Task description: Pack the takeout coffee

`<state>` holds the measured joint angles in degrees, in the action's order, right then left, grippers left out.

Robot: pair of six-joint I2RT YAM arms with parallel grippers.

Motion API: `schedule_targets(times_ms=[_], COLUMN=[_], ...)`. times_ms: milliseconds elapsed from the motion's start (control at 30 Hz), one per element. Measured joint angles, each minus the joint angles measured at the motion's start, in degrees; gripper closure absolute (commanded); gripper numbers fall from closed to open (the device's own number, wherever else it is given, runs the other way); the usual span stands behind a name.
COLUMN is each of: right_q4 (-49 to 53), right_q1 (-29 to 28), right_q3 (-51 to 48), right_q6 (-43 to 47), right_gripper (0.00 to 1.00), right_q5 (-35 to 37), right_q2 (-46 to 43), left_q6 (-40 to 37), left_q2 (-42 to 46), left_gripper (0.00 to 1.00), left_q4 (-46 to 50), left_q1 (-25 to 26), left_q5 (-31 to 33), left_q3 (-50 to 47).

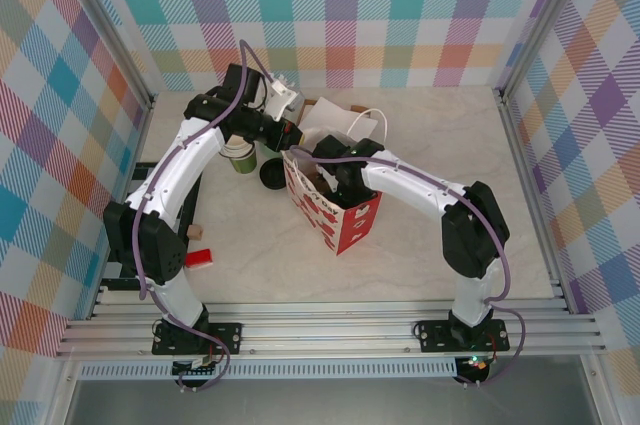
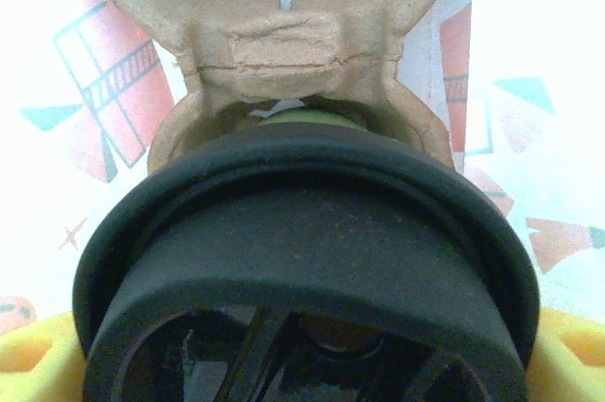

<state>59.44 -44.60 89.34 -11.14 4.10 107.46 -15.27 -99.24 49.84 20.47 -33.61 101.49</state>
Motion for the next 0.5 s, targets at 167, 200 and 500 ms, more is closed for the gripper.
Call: schedule_targets(times_ms=[167,200,500], right_q4=[0.8,1.0,3.2], right_q1=[0.0,0.0,-0.1], right_q3=[0.3,0.5,2.2], right_q6=[-0.3,-0.4,-0.8], right_gripper=[0.77,0.77,0.77], right_q5=[0.1,0.0,-0.3], right_q2=[1.1,1.3,3.4], left_q6=[0.0,-0.1,-0.6], left_q2=[0.0,0.0,0.0], left_gripper=[1.0,1.0,1.0], left_q4=[0.0,0.0,0.3], left_q1=[0.0,0.0,0.0], left_q5=[0.0,0.0,0.0], left_q3=[0.0,0.0,0.0])
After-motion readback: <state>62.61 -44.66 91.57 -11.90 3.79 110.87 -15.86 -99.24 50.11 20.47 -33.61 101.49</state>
